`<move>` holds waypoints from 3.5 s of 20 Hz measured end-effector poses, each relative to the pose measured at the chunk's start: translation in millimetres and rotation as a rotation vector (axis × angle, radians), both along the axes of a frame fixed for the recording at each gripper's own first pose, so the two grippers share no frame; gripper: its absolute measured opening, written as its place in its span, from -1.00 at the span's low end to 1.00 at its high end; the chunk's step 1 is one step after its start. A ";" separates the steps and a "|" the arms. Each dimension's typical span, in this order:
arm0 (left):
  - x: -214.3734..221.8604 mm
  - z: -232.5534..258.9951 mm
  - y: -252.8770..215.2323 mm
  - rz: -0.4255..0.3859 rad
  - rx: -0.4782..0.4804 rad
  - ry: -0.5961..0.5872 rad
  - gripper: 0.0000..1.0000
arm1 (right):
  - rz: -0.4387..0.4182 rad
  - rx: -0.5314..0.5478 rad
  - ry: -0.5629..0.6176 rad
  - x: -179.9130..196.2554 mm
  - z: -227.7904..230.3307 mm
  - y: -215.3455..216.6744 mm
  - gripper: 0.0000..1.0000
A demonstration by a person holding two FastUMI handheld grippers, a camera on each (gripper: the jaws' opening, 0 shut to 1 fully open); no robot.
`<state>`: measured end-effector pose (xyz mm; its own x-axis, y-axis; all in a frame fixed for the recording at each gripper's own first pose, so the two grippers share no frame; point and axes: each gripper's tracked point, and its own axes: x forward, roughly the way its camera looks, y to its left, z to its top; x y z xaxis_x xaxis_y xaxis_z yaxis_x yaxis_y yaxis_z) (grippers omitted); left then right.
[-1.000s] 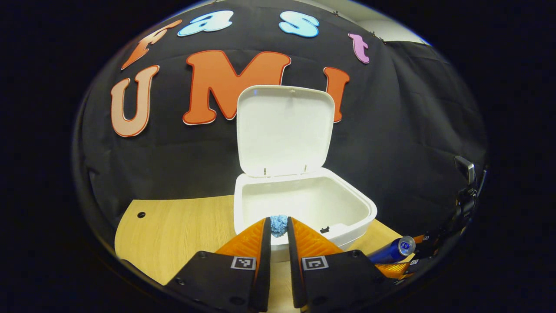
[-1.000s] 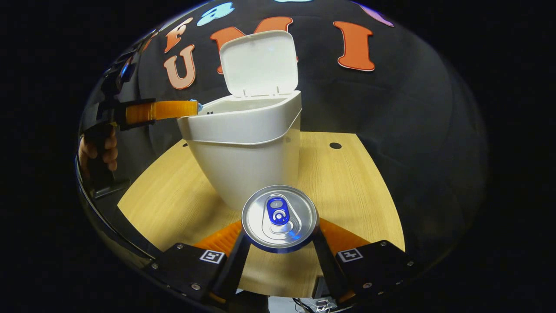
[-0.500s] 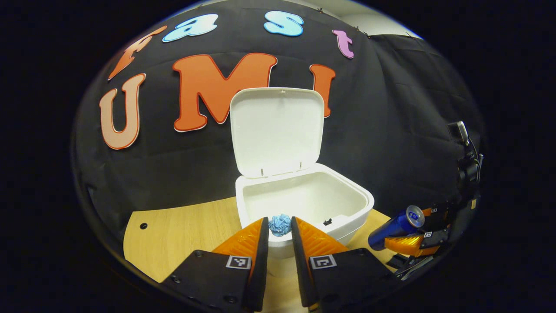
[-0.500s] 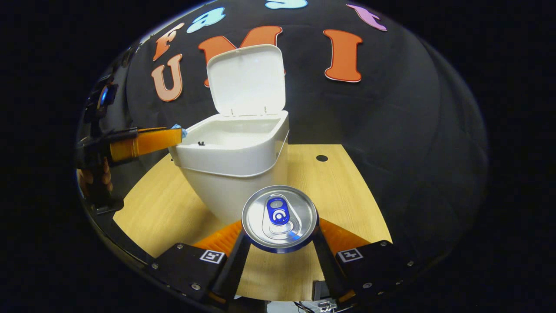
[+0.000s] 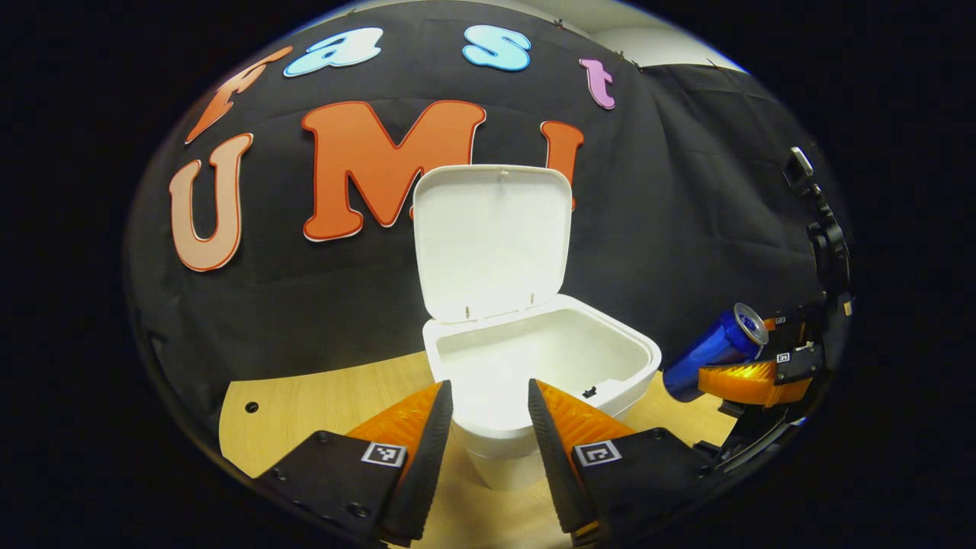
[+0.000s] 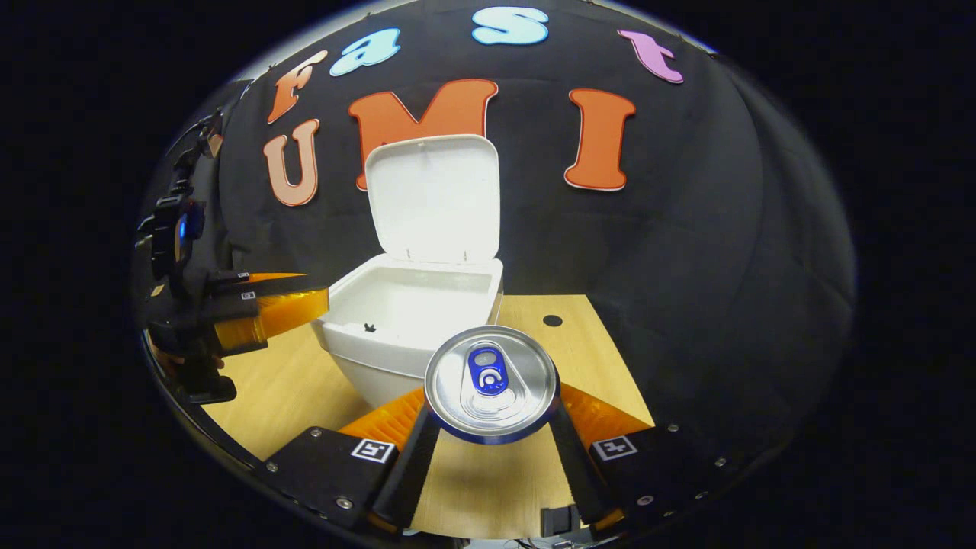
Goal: Press the lid of the desktop garbage bin to open it, pick up the crumpled paper on the desktop and throw it into the bin, then pick up the pop can on the desktop and drop it into the bin, and finally close the garbage bin lid.
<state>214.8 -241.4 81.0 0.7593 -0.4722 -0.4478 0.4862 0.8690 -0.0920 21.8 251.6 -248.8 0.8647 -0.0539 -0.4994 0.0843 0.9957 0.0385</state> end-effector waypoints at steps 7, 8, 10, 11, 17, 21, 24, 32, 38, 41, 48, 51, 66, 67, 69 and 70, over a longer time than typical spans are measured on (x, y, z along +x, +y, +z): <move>-3.2 -0.4 25.6 0.025 -0.004 0.008 0.70 | 0.007 -0.023 -0.067 16.1 42.9 8.4 0.58; -3.0 -1.2 30.0 0.033 -0.003 0.006 0.70 | 0.005 -0.026 -0.084 20.2 49.8 9.1 0.58; -1.4 -0.2 40.4 0.049 0.002 0.000 0.70 | 0.015 -0.025 -0.112 28.9 59.5 14.3 0.58; -0.6 0.1 46.5 0.058 0.006 -0.003 0.72 | 0.019 -0.023 -0.121 34.1 63.4 16.5 0.58; 1.9 1.4 81.8 0.117 0.029 -0.014 0.74 | 0.063 -0.006 -0.119 57.1 58.7 30.7 0.58; 2.8 0.4 108.1 0.173 0.047 -0.019 0.74 | 0.093 -0.010 -0.086 72.3 46.0 41.9 0.58; 2.3 -3.8 122.3 0.208 0.051 -0.007 0.74 | 0.101 -0.009 -0.049 75.9 33.4 45.1 0.58; 2.5 -9.4 134.8 0.241 0.058 0.010 0.74 | 0.124 -0.028 0.032 86.7 13.0 51.3 0.59; 3.0 -11.9 135.5 0.248 0.055 0.015 0.74 | 0.130 -0.039 0.073 91.0 2.1 52.5 0.48; 2.9 -12.8 136.3 0.254 0.054 0.019 0.74 | 0.138 -0.052 0.073 93.6 2.1 53.6 0.60; 2.9 -13.9 146.1 0.283 0.055 0.023 0.74 | 0.130 -0.063 0.062 99.0 8.6 51.2 0.60; 1.7 -15.2 151.2 0.297 0.050 0.026 0.73 | 0.123 -0.064 0.031 108.6 23.2 50.4 0.64; -8.2 -20.0 192.3 0.383 0.063 0.040 0.73 | 0.148 -0.096 -0.275 192.7 170.8 55.7 0.65; -8.4 -20.7 196.0 0.390 0.065 0.040 0.73 | 0.144 -0.096 -0.295 198.2 180.4 55.1 0.65; -10.1 -21.7 201.8 0.404 0.067 0.042 0.73 | 0.143 -0.098 -0.340 209.2 199.4 54.9 0.65; -10.6 -22.6 203.7 0.409 0.065 0.048 0.73 | 0.141 -0.102 -0.357 215.9 206.3 54.6 0.65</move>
<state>204.2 -37.7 58.4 0.8559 -0.1054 -0.5063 0.0963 0.9944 -0.0443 237.7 306.2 -42.5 0.9855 0.0443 -0.1639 -0.0545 0.9968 -0.0586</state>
